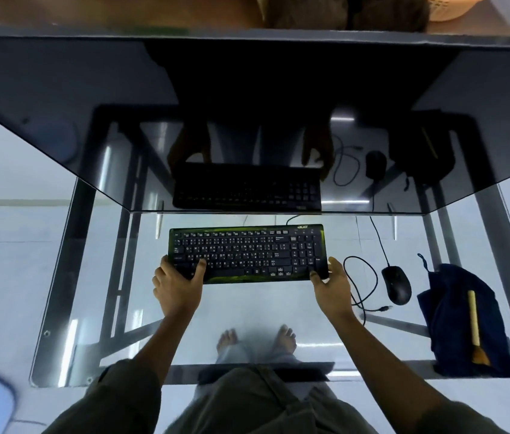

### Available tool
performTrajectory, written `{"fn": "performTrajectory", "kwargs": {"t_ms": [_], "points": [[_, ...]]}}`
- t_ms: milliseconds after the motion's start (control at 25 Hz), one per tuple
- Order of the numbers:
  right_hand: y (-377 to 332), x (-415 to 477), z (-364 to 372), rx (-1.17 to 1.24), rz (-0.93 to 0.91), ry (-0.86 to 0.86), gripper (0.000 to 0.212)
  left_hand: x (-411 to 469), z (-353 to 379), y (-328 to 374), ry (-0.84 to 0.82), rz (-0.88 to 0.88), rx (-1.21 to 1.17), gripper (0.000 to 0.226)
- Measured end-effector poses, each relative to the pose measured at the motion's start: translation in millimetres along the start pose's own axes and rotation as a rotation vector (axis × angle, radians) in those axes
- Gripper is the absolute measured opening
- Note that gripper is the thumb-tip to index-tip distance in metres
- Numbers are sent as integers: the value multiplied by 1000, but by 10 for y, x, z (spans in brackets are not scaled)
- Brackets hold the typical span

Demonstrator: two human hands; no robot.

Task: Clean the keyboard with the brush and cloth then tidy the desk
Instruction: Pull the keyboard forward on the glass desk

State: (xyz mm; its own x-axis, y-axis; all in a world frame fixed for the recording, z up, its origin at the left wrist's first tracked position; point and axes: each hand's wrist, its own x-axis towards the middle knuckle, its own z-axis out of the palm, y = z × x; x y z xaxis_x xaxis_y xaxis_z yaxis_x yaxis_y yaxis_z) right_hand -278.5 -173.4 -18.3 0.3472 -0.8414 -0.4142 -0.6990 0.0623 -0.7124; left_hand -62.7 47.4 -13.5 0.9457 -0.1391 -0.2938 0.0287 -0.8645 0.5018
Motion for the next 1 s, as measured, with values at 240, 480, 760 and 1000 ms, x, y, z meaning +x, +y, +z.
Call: {"fn": "performTrajectory", "kwargs": {"t_ms": [240, 480, 760, 1000], "points": [[185, -312, -84, -24, -20, -19, 28, -328, 26, -261, -3, -19, 28, 76], [611, -569, -253, -18, 11, -6, 41, -628, 166, -262, -37, 23, 82, 79], [443, -540, -221, -5, -63, -173, 42, -620, 175, -5, -30, 122, 229, 97], [487, -391, -908, 128, -63, 50, 28, -1213, 829, 1247, -227, 833, 223, 72]]}}
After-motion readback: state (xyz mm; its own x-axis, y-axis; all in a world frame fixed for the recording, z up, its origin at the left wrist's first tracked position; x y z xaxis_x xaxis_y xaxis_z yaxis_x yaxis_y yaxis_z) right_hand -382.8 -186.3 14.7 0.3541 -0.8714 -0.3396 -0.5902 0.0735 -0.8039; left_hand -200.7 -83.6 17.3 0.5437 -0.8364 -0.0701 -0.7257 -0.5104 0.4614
